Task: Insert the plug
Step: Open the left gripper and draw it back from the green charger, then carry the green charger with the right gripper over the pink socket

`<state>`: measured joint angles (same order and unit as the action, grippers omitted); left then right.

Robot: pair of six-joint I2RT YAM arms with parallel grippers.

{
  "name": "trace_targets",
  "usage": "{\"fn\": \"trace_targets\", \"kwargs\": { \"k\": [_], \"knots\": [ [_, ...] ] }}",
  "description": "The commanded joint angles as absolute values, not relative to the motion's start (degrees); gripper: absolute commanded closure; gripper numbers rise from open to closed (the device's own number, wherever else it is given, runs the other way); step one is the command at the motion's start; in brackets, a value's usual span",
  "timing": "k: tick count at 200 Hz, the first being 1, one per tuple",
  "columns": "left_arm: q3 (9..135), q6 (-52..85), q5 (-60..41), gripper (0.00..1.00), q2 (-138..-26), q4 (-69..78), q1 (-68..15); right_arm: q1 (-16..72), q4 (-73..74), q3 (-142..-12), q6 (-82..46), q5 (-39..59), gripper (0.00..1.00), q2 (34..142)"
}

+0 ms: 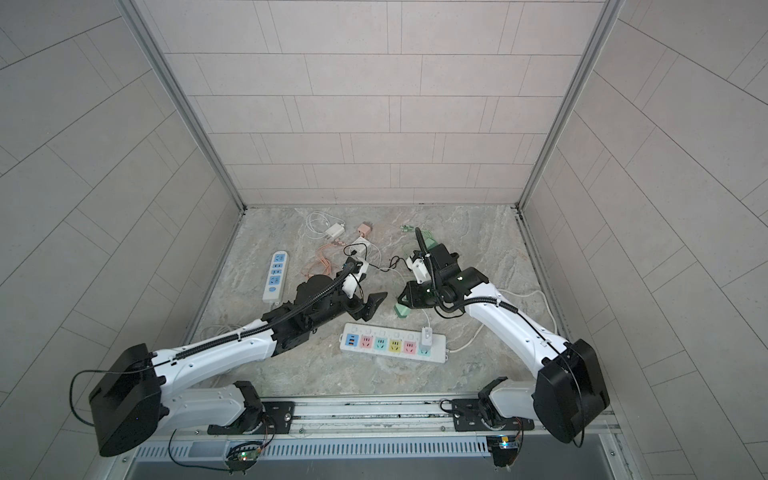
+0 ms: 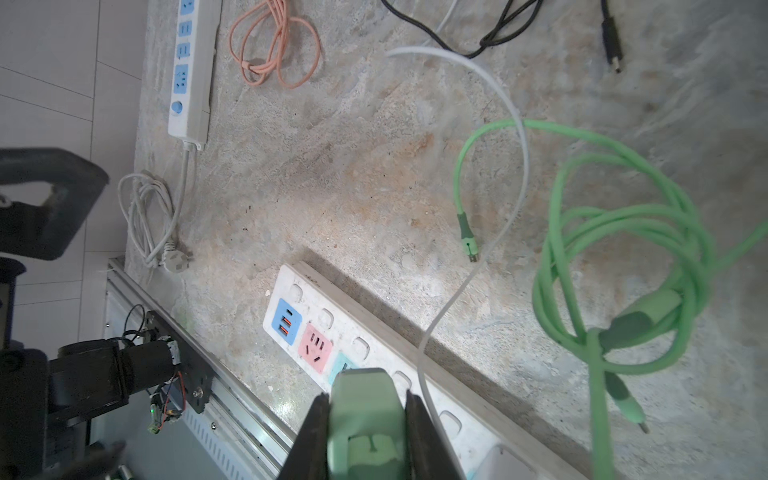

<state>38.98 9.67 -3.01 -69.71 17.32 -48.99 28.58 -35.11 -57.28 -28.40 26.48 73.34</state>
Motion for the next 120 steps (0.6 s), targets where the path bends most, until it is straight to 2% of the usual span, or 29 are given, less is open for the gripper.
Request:
{"fn": "trace_targets", "kwargs": {
  "k": [1,42,120],
  "knots": [
    [36.98,14.76,2.11,0.10,-67.13,14.12,-48.82,31.62,-38.77,-58.47,-30.09,18.21,0.98,70.32],
    [33.37,19.75,5.44,0.10,-64.35,11.34,-48.87,38.29,-38.92,-56.69,-33.61,8.45,0.98,64.96],
    [30.19,25.92,9.95,0.10,-62.15,4.79,-48.74,47.78,-35.93,-50.66,-41.91,0.24,0.98,63.56]
  ]
}}
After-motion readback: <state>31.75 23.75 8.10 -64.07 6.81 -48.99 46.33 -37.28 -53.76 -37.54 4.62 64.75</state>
